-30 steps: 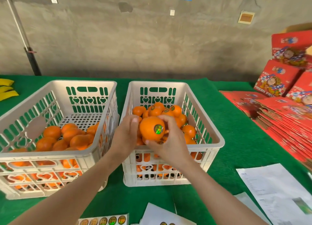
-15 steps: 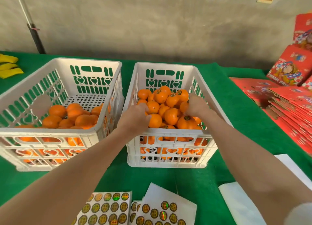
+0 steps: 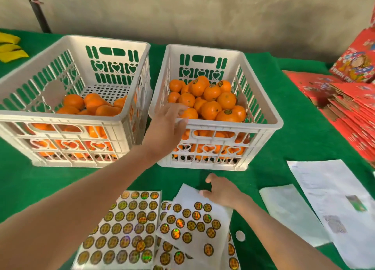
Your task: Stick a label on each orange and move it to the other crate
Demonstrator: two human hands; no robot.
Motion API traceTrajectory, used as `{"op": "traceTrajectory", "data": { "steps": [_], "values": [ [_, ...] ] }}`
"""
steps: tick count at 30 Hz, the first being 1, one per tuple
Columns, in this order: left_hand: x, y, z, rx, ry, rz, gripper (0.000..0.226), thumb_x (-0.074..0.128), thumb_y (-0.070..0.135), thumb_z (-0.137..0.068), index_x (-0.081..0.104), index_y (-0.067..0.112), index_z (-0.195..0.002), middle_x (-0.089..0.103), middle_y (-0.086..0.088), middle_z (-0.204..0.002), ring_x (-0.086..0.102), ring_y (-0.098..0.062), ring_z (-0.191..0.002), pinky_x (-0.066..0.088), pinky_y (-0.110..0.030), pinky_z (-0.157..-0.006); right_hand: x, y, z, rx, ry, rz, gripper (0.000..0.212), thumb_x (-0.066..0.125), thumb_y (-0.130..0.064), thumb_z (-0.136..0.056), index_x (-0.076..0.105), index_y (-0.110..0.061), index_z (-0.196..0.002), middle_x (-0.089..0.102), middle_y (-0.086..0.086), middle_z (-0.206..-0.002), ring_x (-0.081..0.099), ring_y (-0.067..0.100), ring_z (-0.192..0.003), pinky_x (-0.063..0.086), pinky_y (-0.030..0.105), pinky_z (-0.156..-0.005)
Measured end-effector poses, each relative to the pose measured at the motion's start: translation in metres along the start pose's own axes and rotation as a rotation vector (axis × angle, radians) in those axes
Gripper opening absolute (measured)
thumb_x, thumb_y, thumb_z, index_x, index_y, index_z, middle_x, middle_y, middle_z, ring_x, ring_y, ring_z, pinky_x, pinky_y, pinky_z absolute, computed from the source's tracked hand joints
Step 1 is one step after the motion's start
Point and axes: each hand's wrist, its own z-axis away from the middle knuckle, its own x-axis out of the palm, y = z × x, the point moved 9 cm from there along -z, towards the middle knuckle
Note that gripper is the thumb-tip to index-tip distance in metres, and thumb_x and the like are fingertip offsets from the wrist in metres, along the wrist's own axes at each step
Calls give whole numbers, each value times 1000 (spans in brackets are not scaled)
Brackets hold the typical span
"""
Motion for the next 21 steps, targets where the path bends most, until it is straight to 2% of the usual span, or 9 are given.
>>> {"op": "traceTrajectory", "data": {
  "steps": [2,4,7,9,11,13,16,18,21],
  "values": [
    [2,10,34,90,17,-11,26,56,10,-91,58,0,-115,57,-16,-117,52,-25,-111,39,-28,-95,9,9,-1,14,-56,-28,61,59,-44,-88,36,-13,-135,58,6,-119,58,21,-101,45,29,-78],
    [17,8,67,102,-32,-17,28,60,6,-87,58,1,-115,55,-14,-123,49,-24,-119,38,-32,-103,13,13,0,23,-96,-104,59,65,-28,-85,38,-14,-135,57,6,-118,57,20,-102,43,25,-76],
    [53,-24,97,-214,-225,106,42,64,14,-87,51,13,-127,49,-2,-133,45,-18,-126,31,-24,-105,-2,7,4,-31,-28,-280,49,61,-3,-85,44,-12,-130,57,2,-96,58,13,-83,45,16,-63],
    [74,-50,111,-461,-343,161,56,68,27,-85,43,18,-135,45,1,-135,44,-15,-125,29,-20,-99,-17,0,7,-95,31,-333,43,59,-5,-88,45,-12,-128,58,1,-88,57,10,-78,44,12,-60],
    [95,-66,123,-592,-504,164,70,71,34,-82,37,16,-140,43,-2,-139,43,-18,-126,33,-25,-99,-15,-5,10,-119,-35,-252,50,63,-18,-87,42,-13,-132,59,1,-96,57,13,-87,44,17,-69],
    [111,-71,135,-614,-659,108,75,72,32,-81,33,12,-142,42,-7,-141,41,-22,-129,34,-29,-102,2,-1,13,-79,-168,-56,72,71,-31,-80,33,-13,-139,56,7,-121,55,22,-108,44,27,-84],
    [120,-72,144,-604,-765,45,77,72,30,-81,32,10,-144,41,-9,-142,42,-22,-129,34,-29,-102,16,7,17,-41,-186,11,83,76,-19,-75,29,-11,-143,45,10,-141,49,27,-122,42,33,-95],
    [124,-73,147,-611,-813,38,80,74,31,-80,31,11,-144,40,-8,-144,40,-23,-130,34,-30,-103,10,9,17,-47,-121,-33,78,74,-9,-75,32,-11,-141,49,10,-135,53,25,-113,43,28,-86],
    [130,-68,145,-583,-843,13,90,75,39,-77,26,12,-147,32,-8,-150,32,-25,-136,31,-35,-110,-6,9,19,-97,-25,-127,66,68,-2,-80,37,-14,-137,56,1,-97,53,17,-89,39,19,-63]
  ]
}}
